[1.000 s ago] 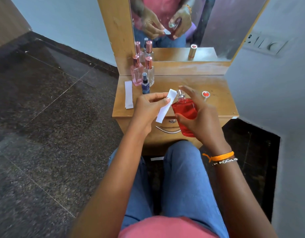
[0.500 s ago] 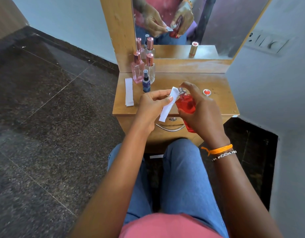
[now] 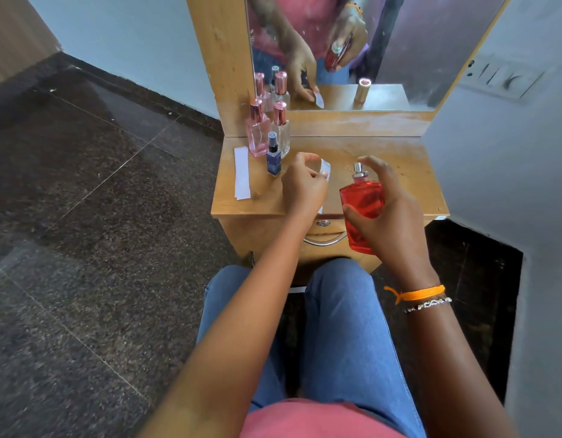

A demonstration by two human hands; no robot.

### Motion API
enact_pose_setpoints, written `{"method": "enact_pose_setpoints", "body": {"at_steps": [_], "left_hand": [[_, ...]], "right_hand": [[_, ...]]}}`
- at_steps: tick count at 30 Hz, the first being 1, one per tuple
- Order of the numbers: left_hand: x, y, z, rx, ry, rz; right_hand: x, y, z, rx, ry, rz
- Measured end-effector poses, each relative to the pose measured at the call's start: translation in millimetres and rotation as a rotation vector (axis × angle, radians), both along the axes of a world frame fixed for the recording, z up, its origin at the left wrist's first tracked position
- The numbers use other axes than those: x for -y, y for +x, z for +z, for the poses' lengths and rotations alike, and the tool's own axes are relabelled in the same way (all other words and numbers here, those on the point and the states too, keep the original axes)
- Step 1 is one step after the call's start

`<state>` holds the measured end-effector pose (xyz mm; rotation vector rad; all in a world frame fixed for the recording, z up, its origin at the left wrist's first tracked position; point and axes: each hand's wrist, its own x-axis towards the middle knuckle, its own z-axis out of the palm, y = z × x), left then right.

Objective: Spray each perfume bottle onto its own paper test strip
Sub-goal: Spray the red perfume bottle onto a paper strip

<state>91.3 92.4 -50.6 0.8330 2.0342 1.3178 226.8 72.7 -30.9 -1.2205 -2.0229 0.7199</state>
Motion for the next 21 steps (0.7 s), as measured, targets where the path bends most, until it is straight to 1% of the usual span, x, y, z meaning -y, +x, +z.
{"method": "enact_pose_setpoints", "body": {"at_steps": [4, 7, 10, 12, 16, 18, 21], "left_hand": [[-8, 7, -6, -0.210, -0.087, 0.021], [-5, 12, -5, -0.358, -0.095, 0.014], [9, 11, -5, -0.605, -0.089, -0.003], [20, 5, -7, -0.716, -0.096, -0.069], [28, -3, -14, -0.723, -0.202, -0.268], [27, -3, -17, -0.710, -0.237, -0.272], [23, -1, -18, -0.711, -0.232, -0.241]], "right_hand": [[0, 3, 0, -0.015, -0.016, -0.012], [-1, 4, 0, -0.028, -0.018, -0.009], [-2, 5, -2, -0.038, -0.027, -0.013], [-2, 6, -4, -0.045, -0.031, -0.011], [-2, 8, -4, -0.060, -0.042, -0.021], [-1, 8, -4, -0.066, -0.049, -0.022], [-1, 8, -3, -0.068, -0.041, -0.024]]}}
